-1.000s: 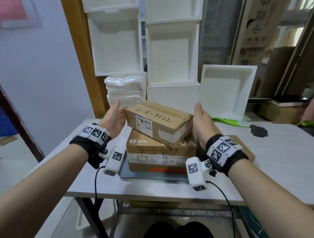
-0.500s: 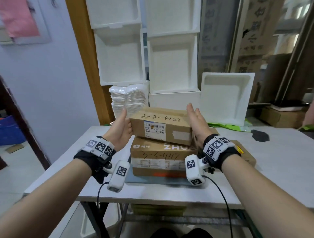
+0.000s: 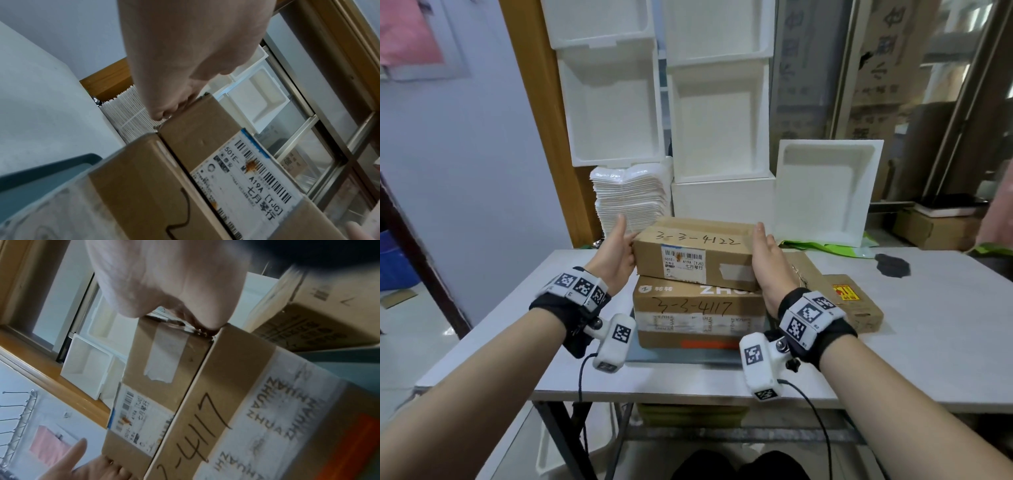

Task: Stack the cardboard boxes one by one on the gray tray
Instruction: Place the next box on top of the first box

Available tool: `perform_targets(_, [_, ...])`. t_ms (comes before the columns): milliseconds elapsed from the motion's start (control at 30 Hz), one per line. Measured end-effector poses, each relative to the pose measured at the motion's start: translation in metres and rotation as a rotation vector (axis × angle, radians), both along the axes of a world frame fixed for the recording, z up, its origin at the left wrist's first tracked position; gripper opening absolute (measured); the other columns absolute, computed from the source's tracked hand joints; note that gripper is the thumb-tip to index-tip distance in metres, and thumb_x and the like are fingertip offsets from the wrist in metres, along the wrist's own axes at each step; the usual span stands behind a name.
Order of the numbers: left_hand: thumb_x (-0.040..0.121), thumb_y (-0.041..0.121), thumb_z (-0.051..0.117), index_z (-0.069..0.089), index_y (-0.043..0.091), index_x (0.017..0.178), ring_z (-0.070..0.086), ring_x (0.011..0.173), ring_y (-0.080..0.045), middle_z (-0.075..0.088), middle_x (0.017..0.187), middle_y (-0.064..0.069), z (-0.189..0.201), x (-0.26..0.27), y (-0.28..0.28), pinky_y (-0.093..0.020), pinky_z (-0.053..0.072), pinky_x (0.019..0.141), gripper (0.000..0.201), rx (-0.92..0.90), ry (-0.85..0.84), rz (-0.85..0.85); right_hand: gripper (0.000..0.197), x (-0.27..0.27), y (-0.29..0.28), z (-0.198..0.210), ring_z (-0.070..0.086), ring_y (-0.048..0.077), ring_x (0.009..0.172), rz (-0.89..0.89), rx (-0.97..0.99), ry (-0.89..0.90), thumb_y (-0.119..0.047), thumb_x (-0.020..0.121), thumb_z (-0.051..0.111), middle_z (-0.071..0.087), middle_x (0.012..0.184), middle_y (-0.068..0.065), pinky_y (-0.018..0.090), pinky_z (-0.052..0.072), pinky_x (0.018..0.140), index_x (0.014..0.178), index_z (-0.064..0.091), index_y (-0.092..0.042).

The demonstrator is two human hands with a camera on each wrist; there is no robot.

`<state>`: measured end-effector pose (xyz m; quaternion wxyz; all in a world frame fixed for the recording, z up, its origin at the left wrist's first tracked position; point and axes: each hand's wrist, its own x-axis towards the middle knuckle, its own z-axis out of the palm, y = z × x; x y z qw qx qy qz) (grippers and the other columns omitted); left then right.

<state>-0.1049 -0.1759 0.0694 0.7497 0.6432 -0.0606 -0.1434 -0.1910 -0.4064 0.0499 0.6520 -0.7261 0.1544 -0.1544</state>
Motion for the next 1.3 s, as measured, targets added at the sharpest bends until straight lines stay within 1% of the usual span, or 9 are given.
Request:
perform_targets(167, [0.095, 0.068, 0.015, 0.060, 0.017, 0.123, 0.061, 0.115, -0.022, 0.069, 0.121, -0.009, 0.000, -0.011, -0.009, -0.037, 0.047, 0.091, 0.074, 0.009, -0.002, -0.031, 0.075, -0.001, 0.007, 0.001, 0.030, 0.022, 0.144, 0.031, -0.038, -0.028, -0.067, 0.093, 0.027, 0.031, 0.158, 0.000, 0.037, 0.024, 0.112, 0.154, 0.021, -0.023])
perform_targets(233, [0.095, 0.067, 0.015, 0.062, 0.020, 0.117, 0.062, 0.113, -0.020, 0.071, 0.118, -0.006, 0.001, -0.016, -0.010, -0.037, 0.047, 0.093, 0.070, -0.002, -0.001, -0.045, 0.074, 0.001, 0.006, 0.006, 0.033, 0.018, 0.140, 0.053, -0.042, -0.053, -0.067, 0.093, 0.027, 0.033, 0.157, -0.002, 0.037, 0.025, 0.111, 0.154, 0.022, -0.025])
perform_targets(433, [0.098, 0.064, 0.015, 0.057, 0.026, 0.127, 0.061, 0.117, -0.015, 0.067, 0.127, -0.001, 0.000, -0.028, -0.003, -0.033, 0.046, 0.094, 0.064, 0.003, -0.040, -0.083, 0.075, 0.009, -0.004, 0.013, 0.031, 0.021, 0.143, 0.079, -0.031, -0.050, -0.068, 0.093, 0.028, 0.036, 0.155, -0.003, 0.041, 0.025, 0.112, 0.152, 0.030, -0.023])
perform_targets(533, [0.099, 0.062, 0.015, 0.055, 0.025, 0.132, 0.060, 0.119, -0.014, 0.066, 0.128, 0.000, -0.010, -0.034, 0.000, -0.030, 0.047, 0.090, 0.063, 0.052, -0.042, -0.078, 0.072, 0.008, -0.003, 0.000, 0.046, 0.017, 0.125, 0.096, -0.093, -0.020, -0.069, 0.093, 0.025, 0.053, 0.129, -0.006, 0.035, 0.031, 0.103, 0.145, 0.043, -0.022])
perform_targets(600, [0.099, 0.061, 0.015, 0.056, 0.026, 0.130, 0.060, 0.119, -0.015, 0.066, 0.128, -0.001, -0.014, -0.033, 0.000, -0.030, 0.048, 0.089, 0.062, 0.058, -0.046, -0.069, 0.069, 0.005, -0.001, -0.001, 0.046, 0.014, 0.113, 0.093, -0.110, -0.015, -0.067, 0.095, 0.023, 0.052, 0.118, -0.007, 0.034, 0.031, 0.099, 0.142, 0.046, -0.022])
perform_targets(767, [0.099, 0.062, 0.014, 0.052, 0.027, 0.137, 0.062, 0.115, -0.013, 0.066, 0.129, -0.001, -0.012, -0.031, -0.003, -0.029, 0.049, 0.081, 0.065, 0.051, -0.038, -0.085, 0.090, 0.007, 0.000, 0.000, 0.047, 0.026, 0.131, 0.060, -0.139, 0.006, -0.084, 0.078, 0.019, 0.054, 0.140, 0.001, 0.051, 0.032, 0.112, 0.140, 0.048, -0.027])
perform_targets(1100, [0.098, 0.063, 0.014, 0.057, 0.031, 0.125, 0.064, 0.112, -0.011, 0.071, 0.120, 0.003, -0.018, -0.030, -0.003, -0.029, 0.048, 0.084, 0.060, 0.068, -0.051, -0.097, 0.072, 0.004, 0.002, 0.000, 0.051, 0.021, 0.117, 0.032, -0.133, -0.014, -0.069, 0.093, 0.021, 0.058, 0.130, 0.002, 0.038, 0.037, 0.102, 0.138, 0.050, -0.022])
perform_targets(1167, [0.098, 0.063, 0.014, 0.055, 0.030, 0.130, 0.063, 0.114, -0.012, 0.070, 0.121, 0.003, -0.019, -0.030, -0.002, -0.029, 0.048, 0.084, 0.061, 0.069, -0.054, -0.092, 0.080, 0.005, 0.003, -0.001, 0.052, 0.021, 0.115, 0.034, -0.130, -0.017, -0.076, 0.086, 0.019, 0.060, 0.127, 0.001, 0.039, 0.037, 0.104, 0.136, 0.052, -0.023])
perform_targets(1300, [0.098, 0.063, 0.013, 0.051, 0.025, 0.136, 0.060, 0.117, -0.015, 0.066, 0.126, -0.001, -0.018, -0.030, -0.001, -0.030, 0.048, 0.084, 0.066, 0.049, -0.041, -0.101, 0.108, 0.009, 0.001, -0.004, 0.045, 0.027, 0.134, 0.050, -0.100, -0.008, -0.093, 0.063, 0.017, 0.053, 0.143, 0.004, 0.052, 0.031, 0.114, 0.143, 0.045, -0.026])
